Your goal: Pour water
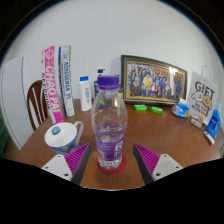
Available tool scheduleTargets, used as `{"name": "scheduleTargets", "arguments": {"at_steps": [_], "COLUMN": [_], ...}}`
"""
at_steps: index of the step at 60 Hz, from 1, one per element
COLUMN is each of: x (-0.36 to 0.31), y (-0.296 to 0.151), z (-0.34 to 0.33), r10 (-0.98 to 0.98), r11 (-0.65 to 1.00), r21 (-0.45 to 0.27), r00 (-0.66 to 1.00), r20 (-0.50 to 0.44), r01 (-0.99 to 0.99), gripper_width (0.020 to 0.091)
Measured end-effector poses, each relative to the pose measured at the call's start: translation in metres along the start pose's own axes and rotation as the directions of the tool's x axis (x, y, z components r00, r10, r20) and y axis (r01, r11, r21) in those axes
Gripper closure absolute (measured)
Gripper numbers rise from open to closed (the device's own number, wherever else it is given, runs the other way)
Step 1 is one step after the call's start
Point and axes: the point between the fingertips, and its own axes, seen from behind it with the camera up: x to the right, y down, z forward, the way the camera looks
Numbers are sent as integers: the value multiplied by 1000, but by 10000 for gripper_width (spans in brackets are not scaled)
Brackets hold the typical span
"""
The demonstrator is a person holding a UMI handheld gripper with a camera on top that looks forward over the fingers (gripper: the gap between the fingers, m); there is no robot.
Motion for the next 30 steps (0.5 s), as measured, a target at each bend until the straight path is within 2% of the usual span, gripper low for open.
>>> {"name": "scheduleTargets", "arguments": {"at_steps": [2, 10, 21, 30], "x": [2, -5, -28, -51], "y": [-1, -2, 4, 4], "z": [-14, -85, -173, -216], "r10": [-13, -18, 15, 39], "r11": [1000, 995, 986, 983], "r21": [-15, -97, -164, -173], "r00": [1000, 996, 989, 989], "r20": [-22, -86, -147, -143], "r01": [12, 9, -40, -64], "gripper_width": [257, 251, 253, 252]}}
